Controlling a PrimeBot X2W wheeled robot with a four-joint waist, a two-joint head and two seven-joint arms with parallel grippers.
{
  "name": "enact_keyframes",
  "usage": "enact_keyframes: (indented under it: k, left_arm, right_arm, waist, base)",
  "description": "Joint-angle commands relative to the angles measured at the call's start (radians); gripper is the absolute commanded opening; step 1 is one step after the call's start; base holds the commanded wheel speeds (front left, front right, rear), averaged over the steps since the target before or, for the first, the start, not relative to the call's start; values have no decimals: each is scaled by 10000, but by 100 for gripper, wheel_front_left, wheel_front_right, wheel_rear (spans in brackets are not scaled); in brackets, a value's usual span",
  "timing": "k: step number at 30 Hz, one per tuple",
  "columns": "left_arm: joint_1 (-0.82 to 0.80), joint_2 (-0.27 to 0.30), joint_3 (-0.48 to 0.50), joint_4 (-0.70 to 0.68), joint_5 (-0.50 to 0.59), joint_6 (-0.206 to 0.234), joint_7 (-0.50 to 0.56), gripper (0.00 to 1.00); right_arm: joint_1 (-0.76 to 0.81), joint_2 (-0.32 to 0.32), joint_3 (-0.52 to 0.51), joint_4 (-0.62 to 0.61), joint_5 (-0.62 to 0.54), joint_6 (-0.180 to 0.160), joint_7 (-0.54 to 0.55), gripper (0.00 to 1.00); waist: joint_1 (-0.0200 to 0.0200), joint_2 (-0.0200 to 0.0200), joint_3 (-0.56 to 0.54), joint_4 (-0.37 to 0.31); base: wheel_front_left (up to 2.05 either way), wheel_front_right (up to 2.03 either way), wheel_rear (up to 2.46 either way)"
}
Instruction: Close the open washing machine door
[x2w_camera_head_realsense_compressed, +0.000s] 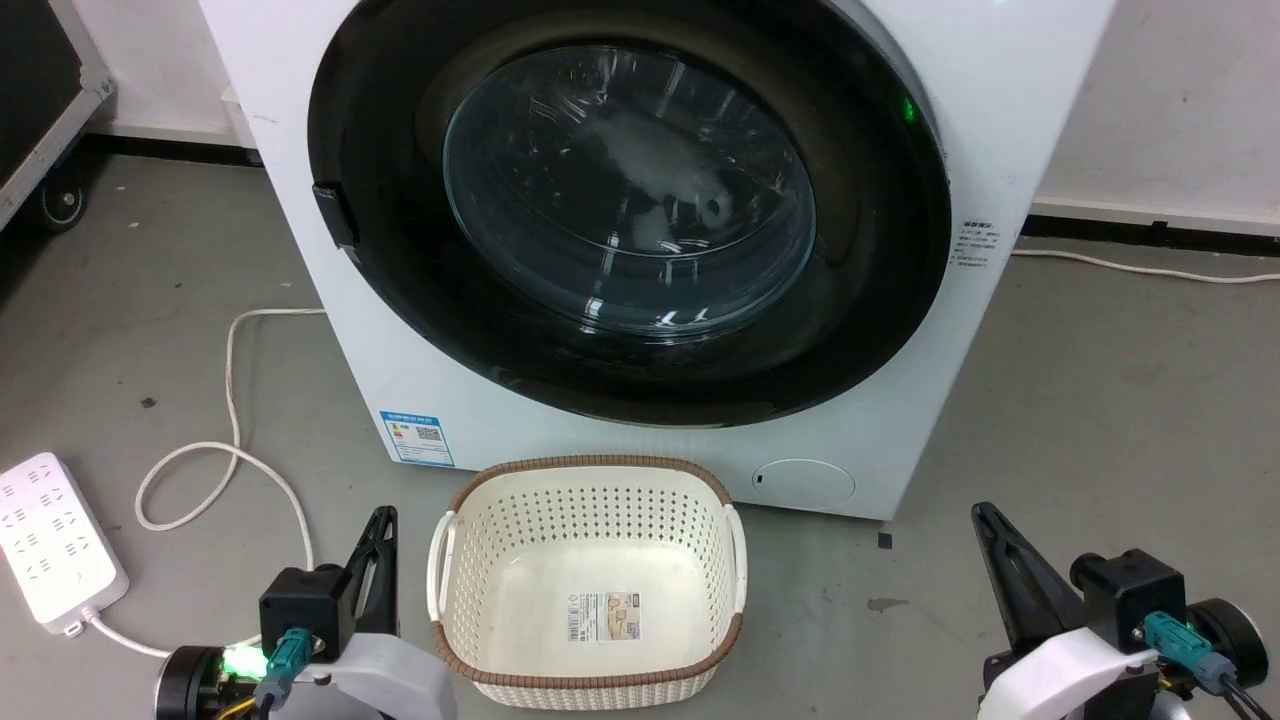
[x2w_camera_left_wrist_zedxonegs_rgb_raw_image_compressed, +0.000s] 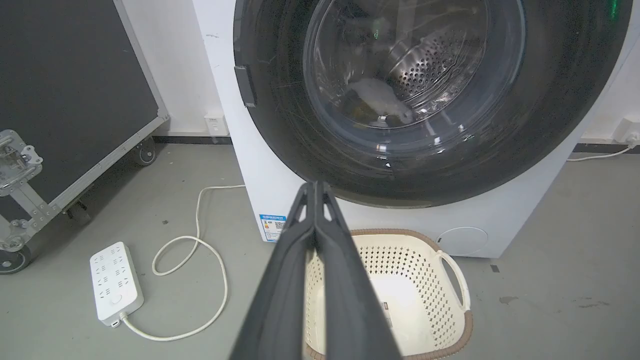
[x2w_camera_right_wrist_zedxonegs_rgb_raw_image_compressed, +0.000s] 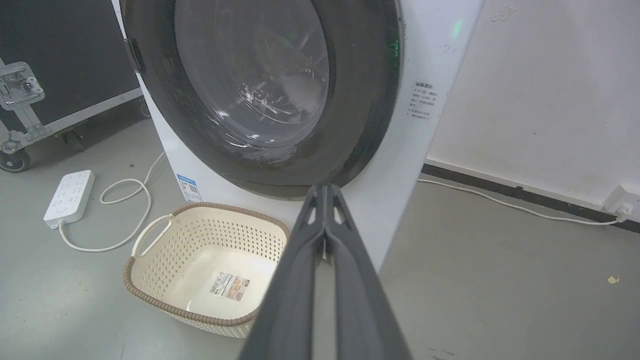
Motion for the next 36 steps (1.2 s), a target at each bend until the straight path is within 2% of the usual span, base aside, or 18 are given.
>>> enact_keyframes:
  k: [1,36]
  left_arm:
    - [-151,-3,24,-41,18,30,1,0]
    - [-151,-3,24,-41,18,30,1,0]
  right_arm:
    - [-139,45,3,-57,-51,-7,5,0]
    - [-139,45,3,-57,-51,-7,5,0]
  waist:
    - [0,0,0,0]
    - [0,0,0,0]
  base:
    - [0,0,0]
    - [0,0,0]
